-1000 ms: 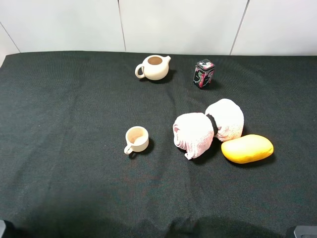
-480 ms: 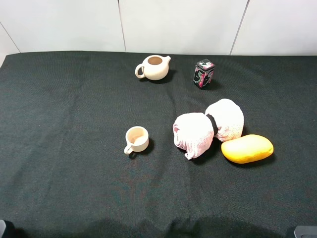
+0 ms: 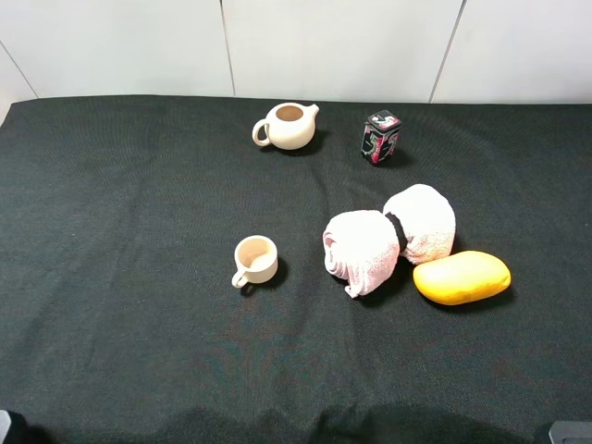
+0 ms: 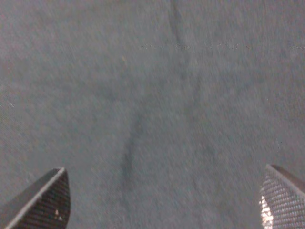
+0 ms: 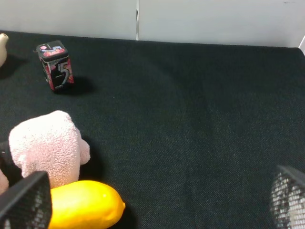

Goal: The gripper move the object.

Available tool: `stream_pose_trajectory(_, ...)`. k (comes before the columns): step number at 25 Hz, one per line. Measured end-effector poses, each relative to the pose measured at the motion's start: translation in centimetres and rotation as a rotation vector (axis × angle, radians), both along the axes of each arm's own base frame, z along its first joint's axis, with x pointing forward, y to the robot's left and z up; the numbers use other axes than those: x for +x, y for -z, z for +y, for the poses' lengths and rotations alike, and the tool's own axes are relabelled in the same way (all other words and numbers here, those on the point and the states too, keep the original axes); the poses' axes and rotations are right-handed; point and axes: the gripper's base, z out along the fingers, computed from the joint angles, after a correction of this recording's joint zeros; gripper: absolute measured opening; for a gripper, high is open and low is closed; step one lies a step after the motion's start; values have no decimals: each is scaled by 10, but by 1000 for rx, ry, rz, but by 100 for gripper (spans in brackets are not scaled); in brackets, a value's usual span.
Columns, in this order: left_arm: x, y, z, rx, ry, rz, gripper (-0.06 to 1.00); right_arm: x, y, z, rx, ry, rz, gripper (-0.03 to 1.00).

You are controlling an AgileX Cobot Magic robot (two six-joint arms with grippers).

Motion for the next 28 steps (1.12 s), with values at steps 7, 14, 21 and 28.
stream_pose_trajectory(7, -10, 1, 3, 32, -22, -68, 83, 0, 0, 0, 0, 0, 0, 69)
stream_pose_trajectory(14, -9, 3, 8, 72, -50, -62, 83, 0, 0, 0, 0, 0, 0, 69)
stream_pose_trajectory(21, 1, 8, 8, 81, -48, -115, 83, 0, 0, 0, 0, 0, 0, 69)
stream_pose_trajectory(28, 2, 8, 8, 80, -47, -127, 83, 0, 0, 0, 0, 0, 0, 69)
